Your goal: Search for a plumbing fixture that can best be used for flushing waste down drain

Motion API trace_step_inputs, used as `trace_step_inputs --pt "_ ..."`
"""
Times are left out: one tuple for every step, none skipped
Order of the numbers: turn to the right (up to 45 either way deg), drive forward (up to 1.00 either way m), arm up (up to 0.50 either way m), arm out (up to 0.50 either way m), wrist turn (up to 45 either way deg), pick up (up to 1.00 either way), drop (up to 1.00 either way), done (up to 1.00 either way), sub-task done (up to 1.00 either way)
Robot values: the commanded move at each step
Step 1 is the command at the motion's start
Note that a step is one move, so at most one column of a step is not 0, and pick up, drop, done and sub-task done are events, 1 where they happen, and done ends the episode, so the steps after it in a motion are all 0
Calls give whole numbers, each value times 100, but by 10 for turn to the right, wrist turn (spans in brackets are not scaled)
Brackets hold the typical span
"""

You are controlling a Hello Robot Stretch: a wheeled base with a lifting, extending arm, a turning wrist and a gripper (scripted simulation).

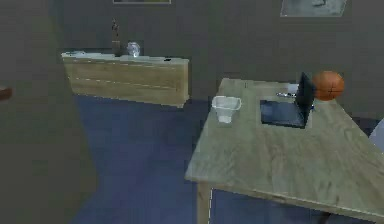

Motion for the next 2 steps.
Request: trace_step_inputs --pt "-420 0 0 0 0 0 0 0 0" --pt "0 85 0 0 0 0 0 0 0"
